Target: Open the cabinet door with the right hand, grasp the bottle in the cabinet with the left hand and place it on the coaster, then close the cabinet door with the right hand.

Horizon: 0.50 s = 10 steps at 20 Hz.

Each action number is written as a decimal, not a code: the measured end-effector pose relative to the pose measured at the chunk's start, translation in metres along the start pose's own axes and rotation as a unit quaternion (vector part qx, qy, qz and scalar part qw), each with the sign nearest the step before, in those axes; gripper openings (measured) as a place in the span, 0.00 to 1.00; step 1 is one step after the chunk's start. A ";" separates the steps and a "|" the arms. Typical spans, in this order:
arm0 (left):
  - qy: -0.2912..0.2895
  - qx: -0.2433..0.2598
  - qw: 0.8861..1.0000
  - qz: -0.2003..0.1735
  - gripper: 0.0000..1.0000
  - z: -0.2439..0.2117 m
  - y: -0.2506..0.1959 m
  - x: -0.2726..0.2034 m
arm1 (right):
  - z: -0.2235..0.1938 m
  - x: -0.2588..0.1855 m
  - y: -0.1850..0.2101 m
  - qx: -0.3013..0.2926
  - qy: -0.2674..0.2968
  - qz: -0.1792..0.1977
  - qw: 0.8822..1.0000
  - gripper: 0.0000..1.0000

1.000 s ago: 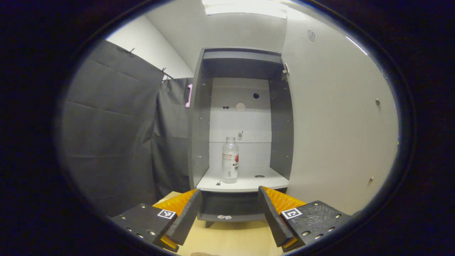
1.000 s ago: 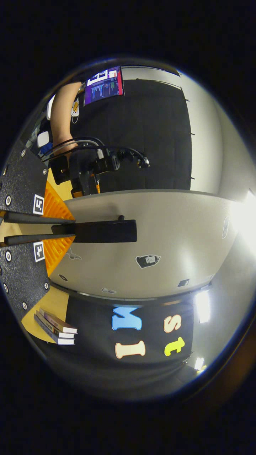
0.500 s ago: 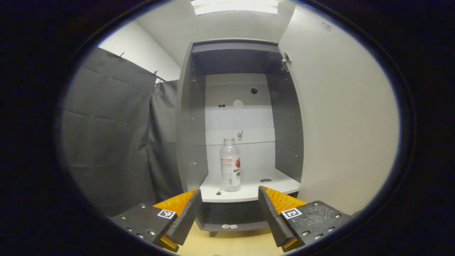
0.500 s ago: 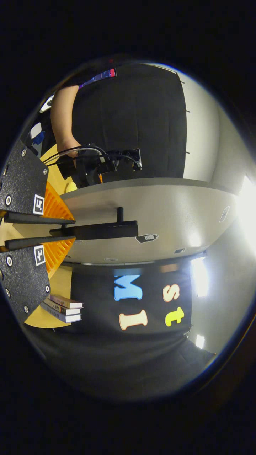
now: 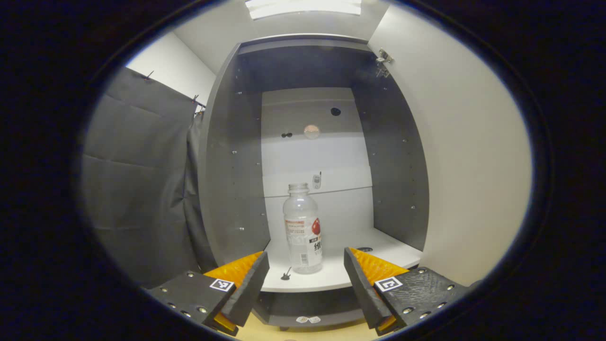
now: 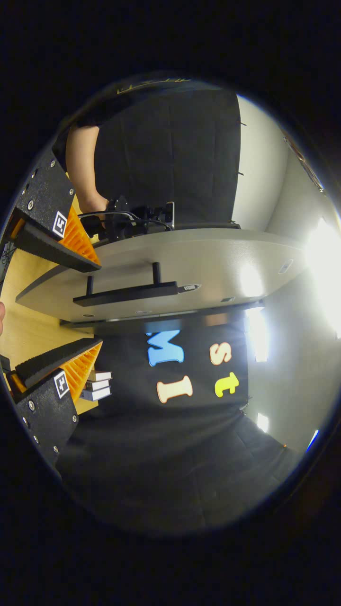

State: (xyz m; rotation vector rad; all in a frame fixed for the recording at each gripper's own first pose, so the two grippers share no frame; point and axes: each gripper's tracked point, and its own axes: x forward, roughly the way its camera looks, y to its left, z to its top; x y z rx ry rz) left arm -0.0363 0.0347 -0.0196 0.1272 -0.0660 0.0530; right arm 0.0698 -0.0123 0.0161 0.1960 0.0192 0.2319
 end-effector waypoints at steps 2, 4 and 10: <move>-0.007 -0.003 1.000 -0.004 0.92 0.003 -0.002 0.013 | 0.014 -0.010 -0.035 -0.010 -0.029 -0.067 0.997 0.92; -0.010 -0.008 1.000 -0.001 0.92 0.003 0.000 0.023 | 0.028 -0.017 -0.063 0.004 -0.062 -0.125 0.990 0.91; -0.006 -0.008 1.000 -0.003 0.92 -0.006 0.005 0.061 | 0.014 -0.014 -0.096 0.071 -0.061 -0.213 0.972 0.95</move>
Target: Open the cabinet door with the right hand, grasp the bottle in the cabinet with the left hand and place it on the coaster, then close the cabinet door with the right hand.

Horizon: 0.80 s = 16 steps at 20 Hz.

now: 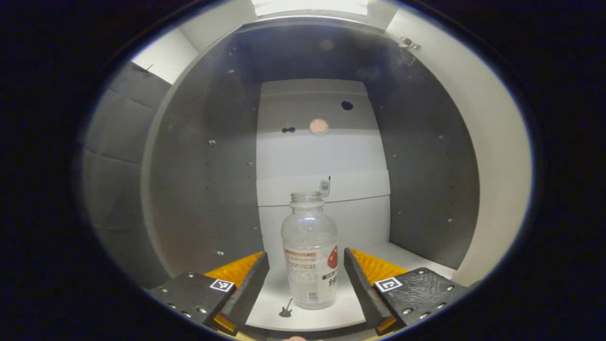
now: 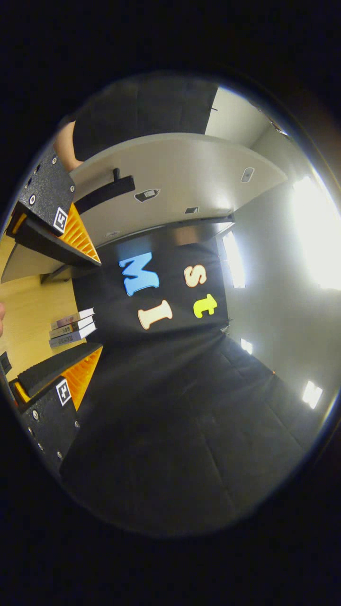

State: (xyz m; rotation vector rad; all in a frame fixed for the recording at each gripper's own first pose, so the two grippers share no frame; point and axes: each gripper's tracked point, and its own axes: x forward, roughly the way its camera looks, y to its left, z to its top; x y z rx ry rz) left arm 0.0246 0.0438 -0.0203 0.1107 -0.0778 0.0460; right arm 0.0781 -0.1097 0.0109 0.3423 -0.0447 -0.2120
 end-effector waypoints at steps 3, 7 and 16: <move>0.000 -0.013 1.000 -0.004 0.94 -0.005 -0.002 0.015 | -0.008 0.001 -0.004 -0.013 0.000 -0.035 0.999 0.95; -0.003 -0.011 1.000 -0.013 0.94 -0.006 -0.003 0.021 | -0.022 0.007 -0.003 -0.030 0.017 -0.059 0.998 0.95; -0.017 -0.021 1.000 -0.015 0.72 0.011 -0.003 0.013 | -0.027 0.016 0.003 -0.034 0.025 -0.029 0.999 0.95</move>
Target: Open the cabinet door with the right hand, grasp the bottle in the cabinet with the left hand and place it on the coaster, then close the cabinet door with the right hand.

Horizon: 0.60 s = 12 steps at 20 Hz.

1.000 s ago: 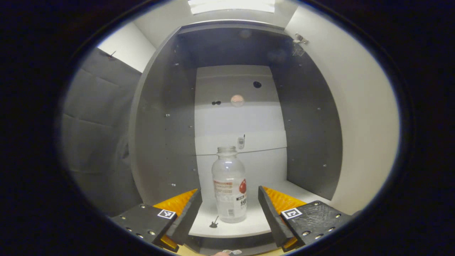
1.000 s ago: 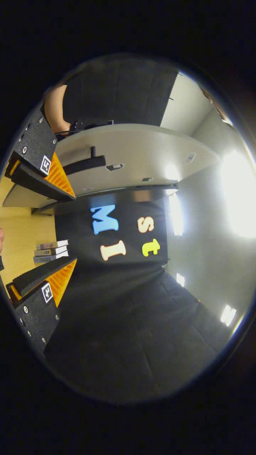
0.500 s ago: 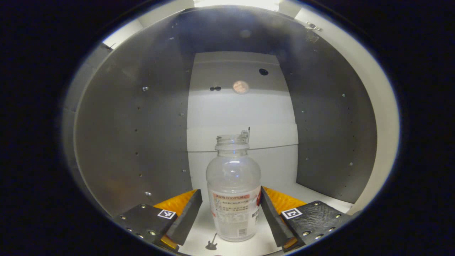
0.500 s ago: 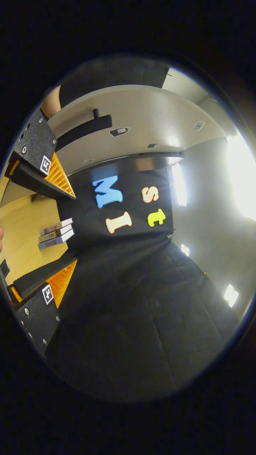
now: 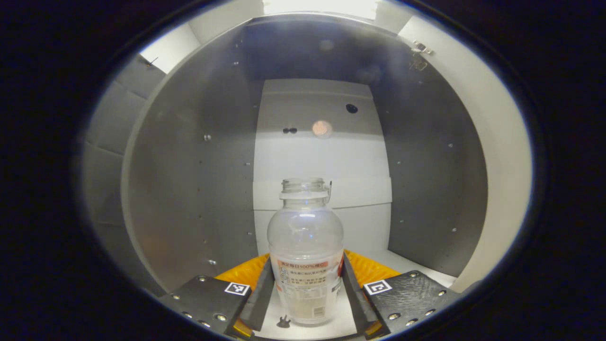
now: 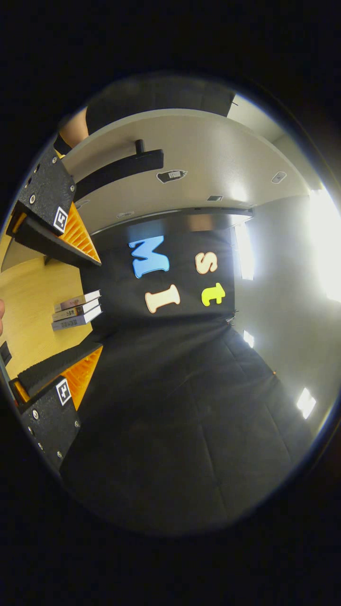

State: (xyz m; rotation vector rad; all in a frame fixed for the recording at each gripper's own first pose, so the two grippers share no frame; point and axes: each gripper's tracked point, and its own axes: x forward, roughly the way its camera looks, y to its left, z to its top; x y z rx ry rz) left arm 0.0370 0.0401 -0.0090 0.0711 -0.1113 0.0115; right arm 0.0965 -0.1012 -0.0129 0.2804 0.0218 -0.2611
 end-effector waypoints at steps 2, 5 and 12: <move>-0.005 0.005 1.000 0.003 0.72 -0.002 0.002 0.001 | -0.002 0.003 -0.004 0.006 0.005 0.016 1.000 0.95; -0.003 0.010 1.000 0.014 0.77 -0.004 0.002 0.005 | -0.009 0.009 -0.005 0.008 0.029 0.049 0.998 0.95; -0.004 0.027 0.997 0.070 0.77 -0.003 0.010 0.003 | -0.031 0.016 0.008 0.004 0.067 0.133 0.989 0.95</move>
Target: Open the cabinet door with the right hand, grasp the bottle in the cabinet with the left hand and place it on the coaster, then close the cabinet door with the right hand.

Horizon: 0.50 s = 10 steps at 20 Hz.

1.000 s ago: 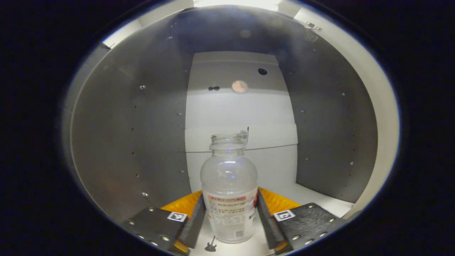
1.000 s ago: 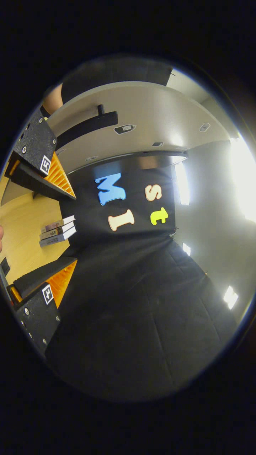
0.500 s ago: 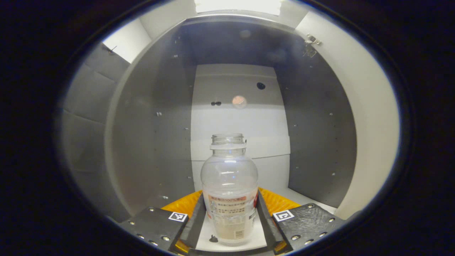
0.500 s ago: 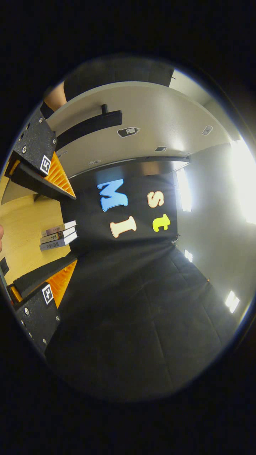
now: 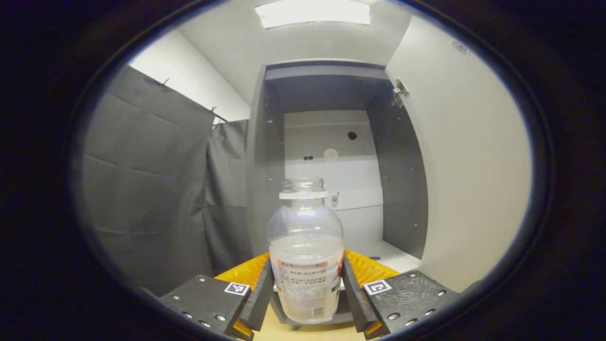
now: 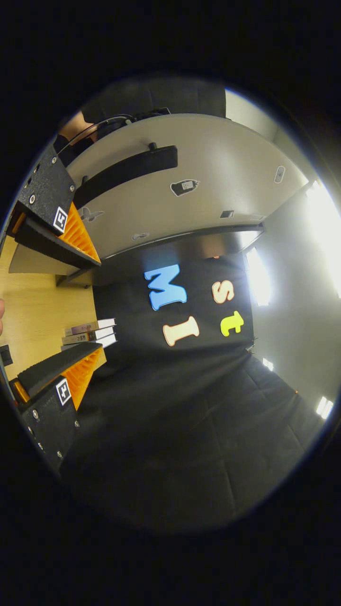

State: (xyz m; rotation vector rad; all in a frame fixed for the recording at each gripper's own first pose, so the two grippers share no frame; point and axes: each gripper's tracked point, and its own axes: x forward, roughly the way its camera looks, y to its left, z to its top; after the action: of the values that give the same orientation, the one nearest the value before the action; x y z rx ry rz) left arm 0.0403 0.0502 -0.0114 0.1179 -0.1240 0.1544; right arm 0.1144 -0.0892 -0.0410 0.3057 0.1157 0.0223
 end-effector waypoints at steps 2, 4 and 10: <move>0.000 0.011 0.999 0.030 0.66 -0.003 0.006 0.003 | -0.006 0.001 0.005 -0.011 0.008 0.017 1.000 0.95; 0.004 0.019 0.998 0.059 0.77 -0.005 0.011 0.004 | -0.013 0.001 0.011 -0.022 0.011 0.032 0.999 0.95; 0.001 0.030 0.990 0.135 0.72 -0.002 0.019 -0.001 | -0.052 0.004 0.011 -0.061 0.026 0.043 0.997 0.95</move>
State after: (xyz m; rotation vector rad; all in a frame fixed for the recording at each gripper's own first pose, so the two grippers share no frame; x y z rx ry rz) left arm 0.0366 0.0693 -0.0115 0.1606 -0.1332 0.4278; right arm 0.1119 -0.0634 -0.0872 0.1890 0.1510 0.1228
